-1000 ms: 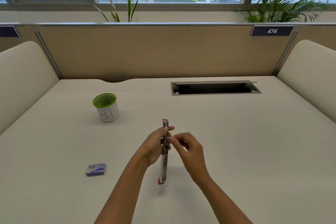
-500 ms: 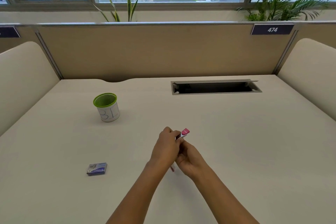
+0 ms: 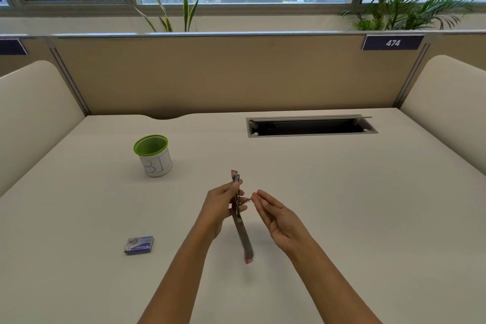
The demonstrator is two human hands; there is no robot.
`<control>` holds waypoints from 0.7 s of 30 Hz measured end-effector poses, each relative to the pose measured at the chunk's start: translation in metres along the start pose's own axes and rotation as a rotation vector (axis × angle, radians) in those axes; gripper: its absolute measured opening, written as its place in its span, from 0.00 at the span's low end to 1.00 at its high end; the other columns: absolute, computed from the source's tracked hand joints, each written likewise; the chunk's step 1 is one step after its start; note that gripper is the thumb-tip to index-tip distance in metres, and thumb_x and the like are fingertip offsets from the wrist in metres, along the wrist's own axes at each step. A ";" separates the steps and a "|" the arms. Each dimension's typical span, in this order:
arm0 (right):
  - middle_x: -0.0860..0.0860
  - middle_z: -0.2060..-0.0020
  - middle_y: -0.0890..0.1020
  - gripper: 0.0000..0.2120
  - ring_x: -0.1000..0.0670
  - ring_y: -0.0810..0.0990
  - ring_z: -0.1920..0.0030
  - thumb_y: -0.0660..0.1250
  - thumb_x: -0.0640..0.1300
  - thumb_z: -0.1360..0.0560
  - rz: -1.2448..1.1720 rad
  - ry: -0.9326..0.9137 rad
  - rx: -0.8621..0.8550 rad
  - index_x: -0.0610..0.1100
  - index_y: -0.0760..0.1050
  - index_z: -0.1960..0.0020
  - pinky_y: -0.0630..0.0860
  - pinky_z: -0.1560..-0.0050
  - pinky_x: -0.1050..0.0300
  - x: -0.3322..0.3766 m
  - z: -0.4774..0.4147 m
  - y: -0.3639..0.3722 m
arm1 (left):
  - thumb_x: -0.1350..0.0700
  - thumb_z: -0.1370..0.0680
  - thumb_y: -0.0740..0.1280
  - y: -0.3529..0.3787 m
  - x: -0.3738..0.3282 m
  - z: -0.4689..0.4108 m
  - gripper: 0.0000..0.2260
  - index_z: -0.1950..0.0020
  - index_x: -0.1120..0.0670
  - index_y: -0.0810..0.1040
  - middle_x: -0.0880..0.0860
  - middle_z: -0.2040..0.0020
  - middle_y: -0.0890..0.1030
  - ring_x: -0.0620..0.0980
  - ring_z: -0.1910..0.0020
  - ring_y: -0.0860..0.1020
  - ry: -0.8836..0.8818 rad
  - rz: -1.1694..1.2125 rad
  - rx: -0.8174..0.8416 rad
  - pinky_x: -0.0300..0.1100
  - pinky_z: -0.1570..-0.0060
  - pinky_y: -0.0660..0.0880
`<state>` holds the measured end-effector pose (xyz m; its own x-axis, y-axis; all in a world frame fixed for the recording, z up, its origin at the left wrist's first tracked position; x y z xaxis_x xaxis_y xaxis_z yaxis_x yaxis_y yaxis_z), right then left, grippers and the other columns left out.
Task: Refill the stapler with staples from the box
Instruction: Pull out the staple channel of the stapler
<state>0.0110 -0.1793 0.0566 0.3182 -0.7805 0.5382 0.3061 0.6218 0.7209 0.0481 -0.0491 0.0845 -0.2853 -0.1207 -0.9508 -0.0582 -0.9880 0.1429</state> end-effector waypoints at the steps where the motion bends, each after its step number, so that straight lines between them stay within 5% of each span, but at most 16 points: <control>1: 0.37 0.49 0.82 0.11 0.45 0.82 0.49 0.58 0.27 0.24 0.009 -0.015 -0.005 0.31 0.77 0.47 0.81 0.51 0.56 0.002 0.000 0.000 | 0.55 0.21 0.61 0.000 0.000 -0.001 0.11 0.43 0.59 0.78 0.55 0.58 0.79 0.49 0.61 0.82 -0.018 0.065 0.025 0.41 0.61 0.82; 7: 0.42 0.54 0.85 0.09 0.49 0.85 0.54 0.62 0.29 0.25 0.096 -0.070 0.034 0.36 0.80 0.51 0.82 0.53 0.60 0.006 0.000 0.007 | 0.55 0.19 0.57 0.000 0.002 -0.001 0.12 0.43 0.57 0.78 0.57 0.51 0.80 0.51 0.54 0.83 -0.075 0.181 0.058 0.44 0.58 0.81; 13: 0.49 0.54 0.85 0.12 0.54 0.82 0.51 0.72 0.36 0.30 0.581 -0.224 0.165 0.44 0.81 0.48 0.77 0.53 0.67 0.009 0.009 0.028 | 0.54 0.19 0.57 0.002 0.008 0.000 0.13 0.43 0.56 0.79 0.55 0.52 0.82 0.52 0.55 0.81 -0.118 0.154 0.047 0.43 0.61 0.79; 17: 0.51 0.58 0.86 0.10 0.55 0.83 0.55 0.74 0.37 0.32 0.757 -0.324 0.115 0.50 0.83 0.54 0.78 0.55 0.67 0.010 0.013 0.034 | 0.53 0.19 0.56 0.007 0.009 0.001 0.14 0.43 0.55 0.79 0.56 0.50 0.82 0.53 0.53 0.80 -0.124 0.111 0.057 0.47 0.53 0.75; 21: 0.54 0.59 0.86 0.07 0.56 0.84 0.56 0.74 0.42 0.32 0.894 -0.455 0.019 0.52 0.84 0.56 0.80 0.52 0.63 0.018 0.015 0.034 | 0.53 0.19 0.57 0.011 0.009 0.002 0.13 0.43 0.55 0.79 0.57 0.46 0.81 0.54 0.49 0.79 -0.118 0.096 0.065 0.45 0.55 0.78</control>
<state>0.0134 -0.1732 0.0974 0.0499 0.0197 0.9986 0.1069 0.9940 -0.0250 0.0427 -0.0605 0.0782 -0.4027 -0.1986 -0.8935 -0.0857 -0.9637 0.2528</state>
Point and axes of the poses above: each hand's wrist, its own z-axis away from the middle knuckle, its own y-axis out of the palm, x = y × z, the point moved 7 cm from there along -z, towards the middle knuckle
